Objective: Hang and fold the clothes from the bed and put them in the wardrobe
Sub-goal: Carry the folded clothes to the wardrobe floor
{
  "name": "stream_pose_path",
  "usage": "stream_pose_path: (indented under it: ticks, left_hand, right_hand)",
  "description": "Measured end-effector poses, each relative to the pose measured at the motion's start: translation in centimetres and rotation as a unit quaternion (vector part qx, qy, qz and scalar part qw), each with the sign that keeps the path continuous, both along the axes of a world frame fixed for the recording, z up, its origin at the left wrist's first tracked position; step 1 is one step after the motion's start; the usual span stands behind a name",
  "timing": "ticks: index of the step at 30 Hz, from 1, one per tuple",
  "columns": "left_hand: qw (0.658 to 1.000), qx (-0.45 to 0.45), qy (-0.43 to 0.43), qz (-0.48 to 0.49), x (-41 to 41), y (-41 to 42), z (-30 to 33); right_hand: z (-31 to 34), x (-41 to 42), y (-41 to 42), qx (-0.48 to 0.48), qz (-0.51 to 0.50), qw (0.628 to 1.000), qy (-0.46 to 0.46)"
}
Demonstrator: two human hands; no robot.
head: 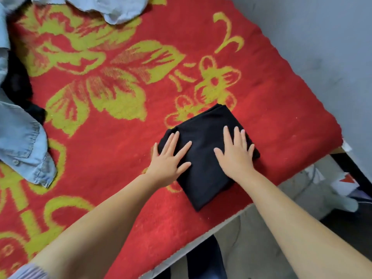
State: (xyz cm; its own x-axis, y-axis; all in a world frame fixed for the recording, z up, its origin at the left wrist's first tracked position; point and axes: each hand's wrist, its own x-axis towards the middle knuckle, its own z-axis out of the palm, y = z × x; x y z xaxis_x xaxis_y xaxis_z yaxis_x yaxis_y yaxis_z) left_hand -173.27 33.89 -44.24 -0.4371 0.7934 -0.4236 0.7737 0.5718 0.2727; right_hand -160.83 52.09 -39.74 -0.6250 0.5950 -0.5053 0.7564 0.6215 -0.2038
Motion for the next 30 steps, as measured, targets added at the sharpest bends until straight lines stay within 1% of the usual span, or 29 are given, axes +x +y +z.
stream_pose_path:
  ticks: [2,4,6,7,9,11,13,14,15,16,17,18,19,20,21,22,23,24,25,27,30]
  left_hand:
    - [0.999,0.022,0.000,0.039,-0.1,0.6,-0.1]
    - [0.995,0.027,-0.011,0.099,-0.7,1.7,0.1]
    - [0.985,-0.007,-0.048,0.166,-1.7,2.8,0.4]
    - [0.979,-0.027,-0.075,0.188,-2.1,3.0,0.7]
    - [0.969,-0.057,-0.112,0.211,-1.3,2.3,1.1]
    - [0.954,-0.078,-0.135,0.256,2.1,0.4,1.1]
    - [0.927,-0.077,-0.189,0.314,6.2,-1.5,1.3]
    - [0.917,-0.064,-0.203,0.338,7.5,-2.1,1.5]
    - [0.921,-0.047,-0.176,0.345,8.2,-2.5,1.5]
    - [0.942,-0.026,-0.102,0.318,8.5,-2.7,1.7]
    - [0.967,0.007,-0.006,0.256,8.5,-2.6,2.0]
    - [0.982,0.057,0.065,0.171,8.8,-2.4,2.2]
    - [0.987,0.106,0.097,0.075,9.3,-2.3,2.5]
    - [0.988,0.117,0.095,-0.020,10.2,-2.2,2.8]
    - [0.989,0.088,0.077,-0.094,10.9,-2.3,2.7]
    - [0.988,0.035,0.061,-0.138,11.5,-2.4,2.4]
    - [0.986,-0.031,0.053,-0.153,11.9,-2.3,1.8]
    - [0.984,-0.077,0.061,-0.152,12.0,-2.1,1.0]
    - [0.982,-0.095,0.076,-0.145,11.9,-1.6,0.3]
    - [0.981,-0.098,0.102,-0.133,11.6,-0.6,-0.6]
    - [0.983,-0.080,0.105,-0.126,11.4,-0.3,-1.2]
  right_hand:
    - [-1.1,2.0,-4.6,-0.001,0.010,1.000,-0.005]
    - [-1.7,3.7,-7.7,-0.029,-0.037,0.999,-0.007]
    - [-2.1,4.3,-8.5,-0.057,-0.061,0.996,0.000]
    - [-2.3,4.3,-8.1,-0.067,-0.052,0.996,0.011]
    - [-2.4,4.3,-6.3,-0.076,-0.013,0.996,0.045]
    - [-2.5,4.6,-3.9,-0.062,0.060,0.995,0.042]
    - [-2.6,5.2,-2.4,-0.011,0.144,0.990,0.005]
    - [-2.6,5.5,-2.2,0.019,0.169,0.985,-0.005]
    - [-2.3,5.8,-2.5,0.051,0.181,0.982,-0.002]
    - [-2.0,6.3,-3.2,0.079,0.181,0.980,0.012]
    - [-1.7,7.0,-4.0,0.099,0.178,0.978,0.035]
    - [-1.5,7.9,-5.0,0.111,0.183,0.975,0.058]
    - [-1.5,9.0,-6.0,0.114,0.196,0.971,0.077]
    - [-1.6,10.3,-7.1,0.108,0.216,0.967,0.080]
    - [-1.7,11.4,-8.0,0.098,0.233,0.965,0.068]
    - [-1.9,12.2,-8.7,0.087,0.239,0.966,0.042]
    - [-2.3,12.5,-9.2,0.078,0.235,0.969,0.008]
    - [-2.7,12.3,-9.3,0.076,0.233,0.969,-0.024]
    - [-3.3,11.8,-9.1,0.078,0.234,0.968,-0.047]
    - [-4.4,10.5,-8.4,0.085,0.239,0.963,-0.089]
    - [-4.9,9.4,-7.9,0.091,0.232,0.962,-0.109]
